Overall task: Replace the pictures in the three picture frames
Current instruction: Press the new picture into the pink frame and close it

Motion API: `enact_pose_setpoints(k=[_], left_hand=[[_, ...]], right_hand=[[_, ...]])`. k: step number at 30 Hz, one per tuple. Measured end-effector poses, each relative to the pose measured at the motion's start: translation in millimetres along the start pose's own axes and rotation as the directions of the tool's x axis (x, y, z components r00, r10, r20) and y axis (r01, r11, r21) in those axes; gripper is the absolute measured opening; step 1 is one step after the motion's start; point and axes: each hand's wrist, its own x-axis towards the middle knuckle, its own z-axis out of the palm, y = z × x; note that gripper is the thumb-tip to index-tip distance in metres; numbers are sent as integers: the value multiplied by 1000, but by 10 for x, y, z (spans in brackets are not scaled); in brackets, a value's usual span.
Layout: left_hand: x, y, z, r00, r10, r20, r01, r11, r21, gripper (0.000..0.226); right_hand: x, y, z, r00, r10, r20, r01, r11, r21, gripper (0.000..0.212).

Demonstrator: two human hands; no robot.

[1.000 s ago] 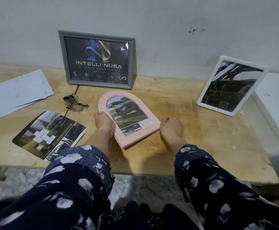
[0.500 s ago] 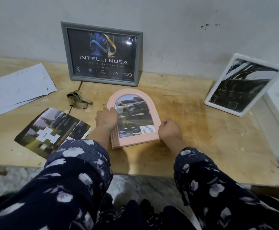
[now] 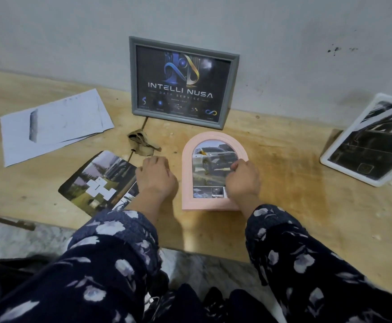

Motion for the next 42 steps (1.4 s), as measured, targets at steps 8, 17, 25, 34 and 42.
enact_pose_setpoints(k=[8,17,25,34,42], left_hand=[[-90,-615,58,983,183,6,-183,983,-2,48],[1,-808,105,960,273,-55,-277,957,-84,51],[231,-625,-180,984,134,-115,-154,969,-193,27],[309,-250,-296,998,4,-66,-35,877,-479,57],[318,269,-441,948,92,-303,-249,810,-531,6]], right_hand=[[163,-1079,415,911,-387,142,365,917,159,30],[263,-1717,848,780,-530,333,472,847,243,39],[330,-1759,603,899,-396,189,235,798,554,24],[447,-1455,-47,964,-218,156,41,695,718,37],[433,-908,-382,971,-58,231,-151,602,784,26]])
